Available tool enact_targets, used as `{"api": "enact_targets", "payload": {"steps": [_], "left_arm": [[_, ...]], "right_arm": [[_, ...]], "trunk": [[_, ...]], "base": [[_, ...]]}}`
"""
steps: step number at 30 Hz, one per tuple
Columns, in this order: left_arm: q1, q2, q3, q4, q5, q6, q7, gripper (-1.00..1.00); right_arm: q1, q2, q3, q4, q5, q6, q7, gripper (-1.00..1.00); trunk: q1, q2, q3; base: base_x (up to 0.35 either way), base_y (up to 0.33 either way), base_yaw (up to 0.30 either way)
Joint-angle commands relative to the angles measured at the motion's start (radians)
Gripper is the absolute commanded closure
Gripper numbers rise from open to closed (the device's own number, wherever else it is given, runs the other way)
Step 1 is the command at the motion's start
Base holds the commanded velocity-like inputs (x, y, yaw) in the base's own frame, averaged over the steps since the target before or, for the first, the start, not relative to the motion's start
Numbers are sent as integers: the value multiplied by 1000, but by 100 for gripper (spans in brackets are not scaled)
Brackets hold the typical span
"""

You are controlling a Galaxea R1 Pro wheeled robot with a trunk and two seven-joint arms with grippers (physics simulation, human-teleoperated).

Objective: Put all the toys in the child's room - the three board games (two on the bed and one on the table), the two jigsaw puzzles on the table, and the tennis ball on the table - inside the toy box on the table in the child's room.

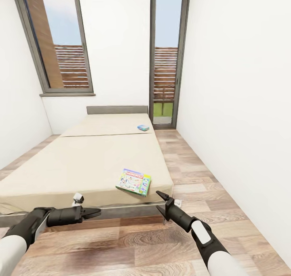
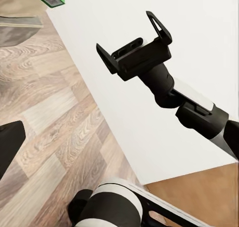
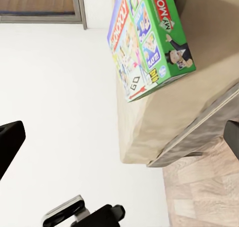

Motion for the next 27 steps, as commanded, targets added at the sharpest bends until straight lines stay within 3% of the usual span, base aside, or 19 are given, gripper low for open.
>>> {"api": "enact_targets", "payload": {"steps": [1, 12, 27], "left_arm": [[0, -5, -4, 0, 3, 11, -3, -100], [7, -43, -6, -1, 2, 10, -3, -100], [8, -49, -7, -1, 0, 9, -3, -100]], "right_arm": [[-1, 1, -6, 0, -2, 7, 0, -100], [0, 1, -6, 0, -4, 5, -5, -100], [0, 1, -6, 0, -4, 1, -5, -100]], "trunk": [[0, 0, -1], [0, 0, -1], [0, 0, -1]], "base": [[0, 0, 0], [22, 16, 0], [85, 78, 0]]}}
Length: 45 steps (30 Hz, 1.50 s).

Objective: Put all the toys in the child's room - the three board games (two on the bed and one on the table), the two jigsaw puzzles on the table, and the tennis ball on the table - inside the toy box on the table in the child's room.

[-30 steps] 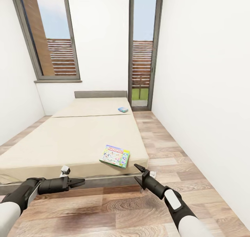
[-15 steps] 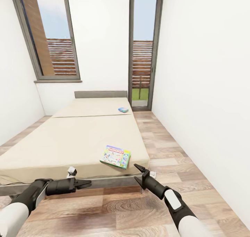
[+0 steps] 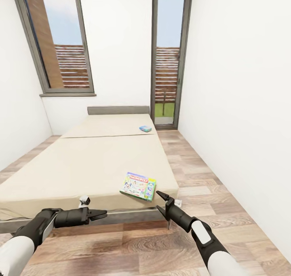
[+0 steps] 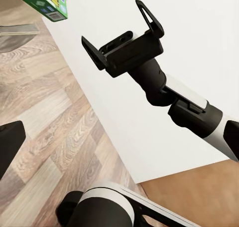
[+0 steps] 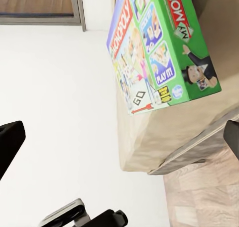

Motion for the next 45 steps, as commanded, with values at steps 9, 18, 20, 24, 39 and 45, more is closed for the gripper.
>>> {"api": "enact_targets", "payload": {"steps": [9, 18, 20, 24, 39, 45], "left_arm": [[0, 0, -4, 0, 4, 11, -3, -100], [0, 0, -4, -1, 3, 12, -3, -100], [0, 0, -4, -1, 3, 12, -3, -100], [0, 0, -4, -1, 3, 12, -3, -100], [0, -2, -3, -1, 4, 12, -3, -100], [0, -4, -3, -1, 4, 12, -3, -100]], "right_arm": [[-1, 1, -6, 0, -1, 6, 0, -100], [-1, 1, -7, 1, -1, 6, -1, -100], [-1, 1, -7, 1, -1, 6, -1, -100], [-1, 1, -7, 2, -1, 6, -1, -100], [-1, 1, -6, 3, -1, 6, -1, -100], [-1, 1, -6, 3, -1, 6, -1, -100]], "trunk": [[0, 0, -1], [4, -7, -4], [11, -21, -10], [27, -49, -23], [47, -80, -78], [50, -81, -101]], "base": [[6, 6, 0], [0, 0, 0], [0, 0, 0], [0, 0, 0], [0, 0, 0], [0, 0, 0]]}}
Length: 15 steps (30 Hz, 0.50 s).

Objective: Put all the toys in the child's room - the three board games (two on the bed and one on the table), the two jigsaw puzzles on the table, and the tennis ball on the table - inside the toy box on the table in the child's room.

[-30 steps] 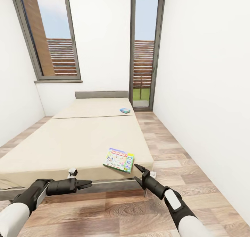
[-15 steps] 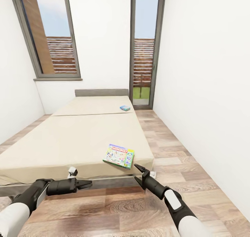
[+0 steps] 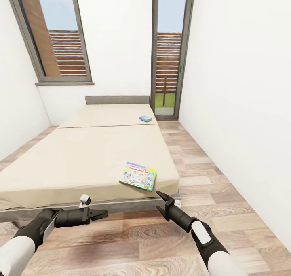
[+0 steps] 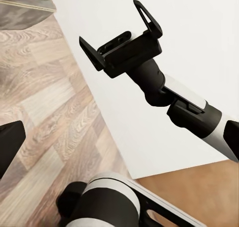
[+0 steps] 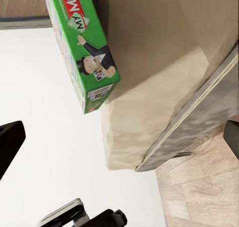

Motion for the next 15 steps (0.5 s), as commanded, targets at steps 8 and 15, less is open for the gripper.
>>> {"api": "enact_targets", "payload": {"steps": [8, 15], "left_arm": [[0, 0, -4, 0, 4, 11, -3, -100], [0, 0, -4, 0, 4, 10, -3, -100]], "right_arm": [[-1, 1, -6, 0, -1, 7, 1, -100], [-1, 1, -6, 0, -1, 7, 1, -100]], "trunk": [[0, -1, -5], [0, -1, -5]], "base": [[0, 0, 0], [0, 0, 0]]}}
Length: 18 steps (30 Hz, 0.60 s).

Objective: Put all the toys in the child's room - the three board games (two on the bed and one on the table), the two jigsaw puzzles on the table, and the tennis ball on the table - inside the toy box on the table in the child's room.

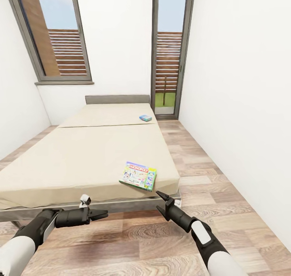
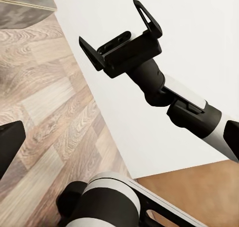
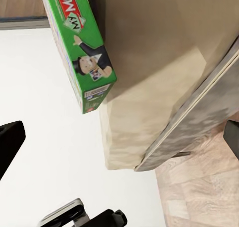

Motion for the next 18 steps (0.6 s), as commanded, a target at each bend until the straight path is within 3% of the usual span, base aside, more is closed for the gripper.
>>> {"api": "enact_targets", "payload": {"steps": [1, 18], "left_arm": [[0, 1, -4, 0, 4, 10, -3, -100], [0, 1, -4, 0, 4, 9, -3, -100]], "right_arm": [[-1, 1, -6, 0, -1, 7, 1, -100], [-1, 1, -6, 0, -1, 7, 1, -100]], "trunk": [[0, 0, -1], [0, 0, -1]], "base": [[0, 0, 0], [52, 79, 0]]}}
